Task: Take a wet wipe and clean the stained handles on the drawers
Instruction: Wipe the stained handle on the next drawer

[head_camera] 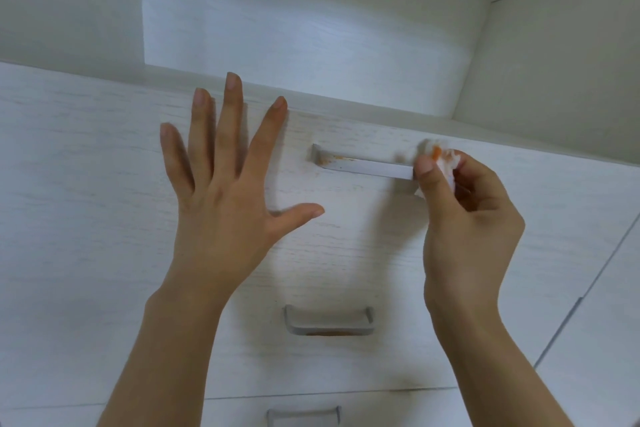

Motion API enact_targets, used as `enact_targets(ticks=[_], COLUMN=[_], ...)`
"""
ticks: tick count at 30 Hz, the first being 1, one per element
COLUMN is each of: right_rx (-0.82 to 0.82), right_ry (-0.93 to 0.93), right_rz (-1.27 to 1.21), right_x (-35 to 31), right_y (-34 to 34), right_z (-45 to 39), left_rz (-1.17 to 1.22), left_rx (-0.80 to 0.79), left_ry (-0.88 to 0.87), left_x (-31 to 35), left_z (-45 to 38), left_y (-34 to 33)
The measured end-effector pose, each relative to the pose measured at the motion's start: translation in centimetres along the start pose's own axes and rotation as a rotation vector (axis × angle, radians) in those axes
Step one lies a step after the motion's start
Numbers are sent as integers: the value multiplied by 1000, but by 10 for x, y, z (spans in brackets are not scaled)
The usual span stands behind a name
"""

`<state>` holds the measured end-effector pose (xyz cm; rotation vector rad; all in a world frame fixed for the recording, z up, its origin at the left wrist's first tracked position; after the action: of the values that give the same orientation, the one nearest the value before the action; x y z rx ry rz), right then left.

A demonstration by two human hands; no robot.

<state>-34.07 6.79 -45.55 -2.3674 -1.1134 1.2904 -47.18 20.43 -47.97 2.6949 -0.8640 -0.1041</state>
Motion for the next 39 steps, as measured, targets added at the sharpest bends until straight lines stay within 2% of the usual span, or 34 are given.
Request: enact_targets(ticks=[4, 7, 12, 19, 24, 32, 34, 39], right_rx=[21, -92, -293, -301, -387, -463, -475, -348], right_ry=[142, 212, 344, 822, 966, 951, 938, 933], right_rz=[-27, 35, 288, 654, 826, 674, 727, 935], right_x=[-11, -17, -13, -4, 1, 7, 7, -1], right_y=[-5, -18, -40, -35, -25, -49, -61, -65], right_z=[9, 26, 38, 28, 19, 25, 29, 32], left_rz=[2, 3, 16, 32, 9, -27, -3, 26], left_rx=[2, -10, -21, -47, -45, 23, 32, 34], left_ry=[6, 3, 3, -4, -8, -8, 5, -14], left_x=[0, 0, 1, 1, 1, 1, 2, -1], left_z=[0, -1, -1, 0, -1, 1, 0, 2], left_y=[0, 1, 4, 6, 6, 0, 0, 1])
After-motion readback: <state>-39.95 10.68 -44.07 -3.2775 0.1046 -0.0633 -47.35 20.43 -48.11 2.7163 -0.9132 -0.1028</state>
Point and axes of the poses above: each hand's wrist, its own z-axis away from the middle knuckle, its own y-axis out of the back of the hand, x = y × z, the point moved 1 cm from there along -z, towards the middle knuckle, and after that the axes turned 14 degrees about -z, right-handed, at the moved point
